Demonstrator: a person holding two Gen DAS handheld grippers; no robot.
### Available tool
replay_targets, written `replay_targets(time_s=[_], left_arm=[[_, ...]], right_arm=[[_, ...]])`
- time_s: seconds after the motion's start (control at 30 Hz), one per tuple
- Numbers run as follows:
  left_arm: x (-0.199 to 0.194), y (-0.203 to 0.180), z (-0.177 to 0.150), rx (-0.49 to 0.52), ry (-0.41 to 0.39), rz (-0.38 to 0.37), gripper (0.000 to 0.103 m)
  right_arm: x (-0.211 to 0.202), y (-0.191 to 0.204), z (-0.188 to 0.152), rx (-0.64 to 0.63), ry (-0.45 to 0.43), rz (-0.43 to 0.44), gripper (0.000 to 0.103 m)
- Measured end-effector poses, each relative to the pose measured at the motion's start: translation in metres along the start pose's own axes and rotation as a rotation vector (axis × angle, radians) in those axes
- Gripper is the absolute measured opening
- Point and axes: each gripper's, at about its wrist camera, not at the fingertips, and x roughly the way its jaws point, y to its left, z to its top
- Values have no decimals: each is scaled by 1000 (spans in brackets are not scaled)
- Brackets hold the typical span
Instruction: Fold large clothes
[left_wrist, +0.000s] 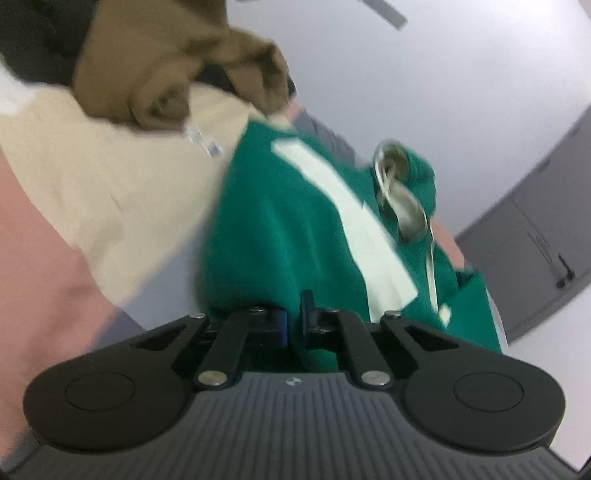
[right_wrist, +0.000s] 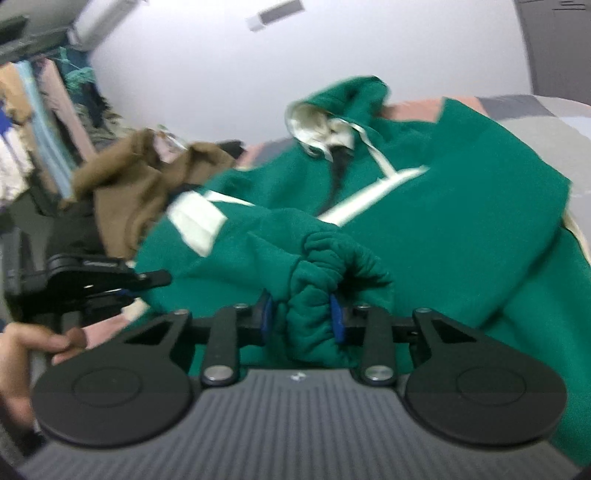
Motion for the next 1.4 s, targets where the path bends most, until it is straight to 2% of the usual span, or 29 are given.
replay_targets(time_s=[0.1, 0.17, 0.27, 0.4, 0.6, 0.7, 0.8, 0.9, 1.03, 1.23, 1.4], left_arm=[[-12, 6, 10, -1, -55, 40, 7], [-14, 12, 15, 0, -67, 80, 7], [-5, 20, 14, 21, -36, 146, 7], [13, 27, 3, 50, 30, 190, 8], [15, 20, -1, 124, 26, 224, 8], [9, 18, 1, 119, 21, 223, 9], [0, 13, 3, 123, 17, 222, 20], [-15, 4, 3, 130, -1, 191, 36], [-38, -16, -4, 179, -44, 146, 44], [-51, -53, -27, 304, -63, 70, 45], [-35, -70, -49, 378, -6, 31, 45]], right_arm=[[0, 8, 2, 57, 6, 93, 33], [7, 18, -1, 54, 21, 117, 33], [21, 32, -8, 27, 50, 112, 33], [39, 31, -21, 6, 96, 61, 33], [46, 25, -27, -18, 111, 44, 33], [44, 25, -28, -28, 109, 39, 35], [42, 25, -27, -24, 100, 40, 36], [37, 29, -27, -46, 87, 30, 39], [27, 32, -27, -64, 71, 17, 42], [9, 31, -25, -64, 43, -13, 44], [0, 32, -23, -76, 15, -54, 44]])
